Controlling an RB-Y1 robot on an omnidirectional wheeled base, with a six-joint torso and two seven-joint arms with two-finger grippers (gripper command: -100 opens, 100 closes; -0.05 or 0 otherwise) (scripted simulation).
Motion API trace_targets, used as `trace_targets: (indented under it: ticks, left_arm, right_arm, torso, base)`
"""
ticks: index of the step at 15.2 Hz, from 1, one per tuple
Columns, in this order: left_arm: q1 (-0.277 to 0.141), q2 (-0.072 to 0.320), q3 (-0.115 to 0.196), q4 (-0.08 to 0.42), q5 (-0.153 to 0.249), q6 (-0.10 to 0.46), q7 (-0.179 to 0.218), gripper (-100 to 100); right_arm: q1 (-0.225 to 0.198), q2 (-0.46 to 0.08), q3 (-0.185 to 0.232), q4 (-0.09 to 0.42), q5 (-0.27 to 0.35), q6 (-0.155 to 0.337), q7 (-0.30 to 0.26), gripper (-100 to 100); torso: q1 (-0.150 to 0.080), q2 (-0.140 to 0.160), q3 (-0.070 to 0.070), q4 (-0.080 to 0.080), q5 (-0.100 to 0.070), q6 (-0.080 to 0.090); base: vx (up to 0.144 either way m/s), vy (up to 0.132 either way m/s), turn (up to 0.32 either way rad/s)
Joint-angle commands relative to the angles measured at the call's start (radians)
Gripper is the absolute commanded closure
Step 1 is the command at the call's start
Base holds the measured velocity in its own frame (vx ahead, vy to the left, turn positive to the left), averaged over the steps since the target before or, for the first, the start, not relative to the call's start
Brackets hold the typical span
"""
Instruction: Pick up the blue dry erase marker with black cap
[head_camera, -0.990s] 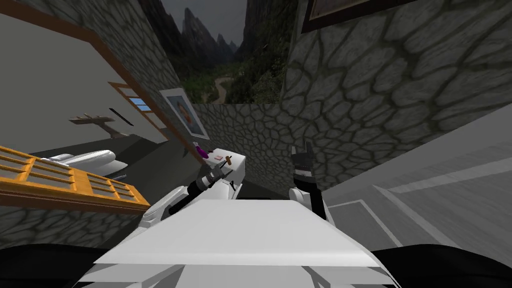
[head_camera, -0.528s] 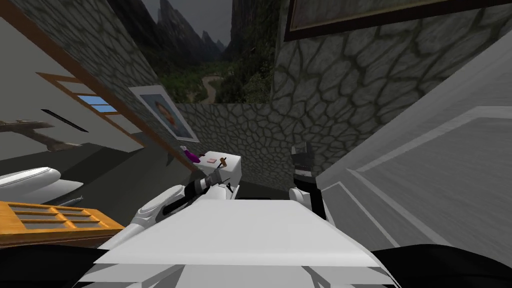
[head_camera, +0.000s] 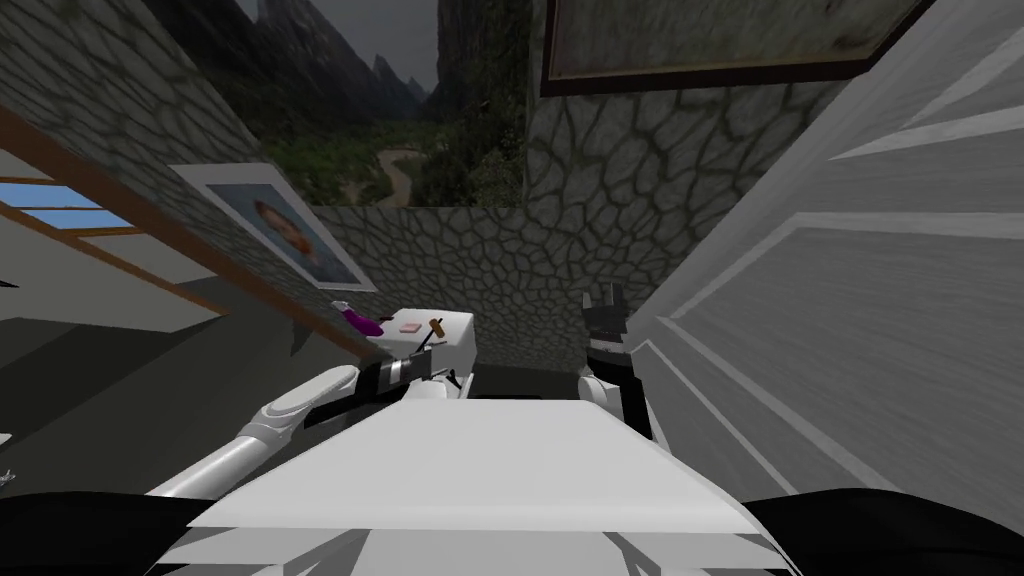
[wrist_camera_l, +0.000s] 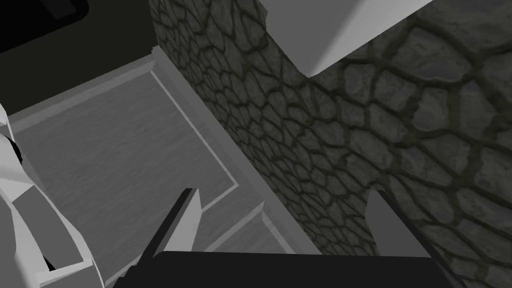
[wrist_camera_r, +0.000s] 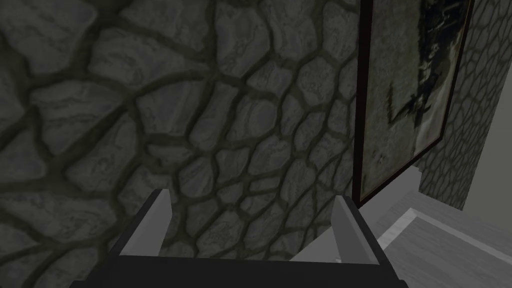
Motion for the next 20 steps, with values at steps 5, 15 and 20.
trace_targets:
  ticks: [5,15,20]
  left_arm:
    - [-0.025,0.123,-0.027,0.081,-0.135,-0.061,-0.131,-100]
    - [-0.056,0.282,-0.058,0.187,-0.306,-0.143,-0.301,-100]
    - [-0.077,0.381,-0.078,0.252,-0.408,-0.195,-0.406,-100]
  right_arm:
    - [0.0,0.0,0.0,0.0,0.0,0.0,0.0,0]
    - [0.0,0.0,0.0,0.0,0.0,0.0,0.0,0]
    - [0.0,0.0,0.0,0.0,0.0,0.0,0.0,0]
  torso:
    - [0.0,0.0,0.0,0.0,0.0,0.0]
    - [-0.001,-0.001,-0.001,0.0,0.0,0.0]
    - [-0.001,-0.001,-0.001,0.0,0.0,0.0]
  base:
    - [-0.044,0.023,-0.315]
    - [-0.035,0.01,-0.234]
    - [-0.029,0.002,-0.259]
